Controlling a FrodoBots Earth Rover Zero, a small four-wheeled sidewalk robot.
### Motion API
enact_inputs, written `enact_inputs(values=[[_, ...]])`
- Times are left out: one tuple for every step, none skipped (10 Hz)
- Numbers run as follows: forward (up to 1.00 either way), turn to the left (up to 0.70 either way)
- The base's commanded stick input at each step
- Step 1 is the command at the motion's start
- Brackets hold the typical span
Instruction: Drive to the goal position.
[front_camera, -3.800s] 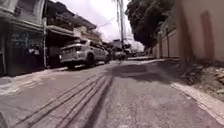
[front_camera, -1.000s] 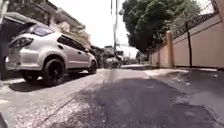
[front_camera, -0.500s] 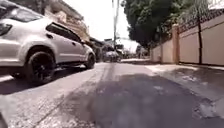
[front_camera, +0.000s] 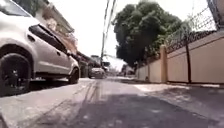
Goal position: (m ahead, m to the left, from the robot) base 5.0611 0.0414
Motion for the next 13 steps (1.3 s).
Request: enact_inputs(values=[[1.00,0.00],[1.00,0.00],[1.00,0.00],[1.00,0.00],[1.00,0.00],[1.00,0.00],[1.00,0.00],[1.00,0.00],[1.00,0.00],[1.00,0.00],[1.00,0.00],[1.00,0.00],[1.00,0.00]])
